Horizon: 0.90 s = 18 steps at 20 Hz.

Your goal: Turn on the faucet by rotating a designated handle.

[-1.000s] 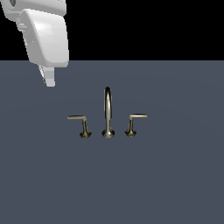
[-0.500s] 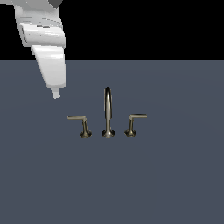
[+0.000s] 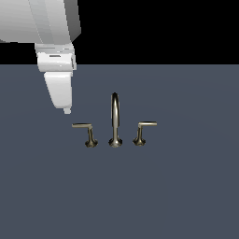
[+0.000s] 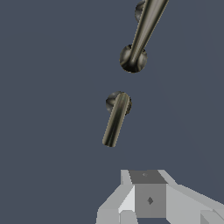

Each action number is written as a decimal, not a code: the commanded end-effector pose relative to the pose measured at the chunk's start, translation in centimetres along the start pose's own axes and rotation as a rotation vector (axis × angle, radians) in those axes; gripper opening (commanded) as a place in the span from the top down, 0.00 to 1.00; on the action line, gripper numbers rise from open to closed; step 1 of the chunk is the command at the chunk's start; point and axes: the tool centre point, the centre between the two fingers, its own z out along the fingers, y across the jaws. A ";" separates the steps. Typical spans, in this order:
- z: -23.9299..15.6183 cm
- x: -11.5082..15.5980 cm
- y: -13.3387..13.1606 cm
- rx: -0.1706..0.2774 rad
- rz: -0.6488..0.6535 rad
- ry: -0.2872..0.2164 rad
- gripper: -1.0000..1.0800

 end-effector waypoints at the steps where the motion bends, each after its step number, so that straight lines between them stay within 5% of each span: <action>1: 1.2 0.5 -1.0 0.000 0.047 0.003 1.00; 18: 7.1 3.8 -5.8 0.000 0.298 0.014 1.00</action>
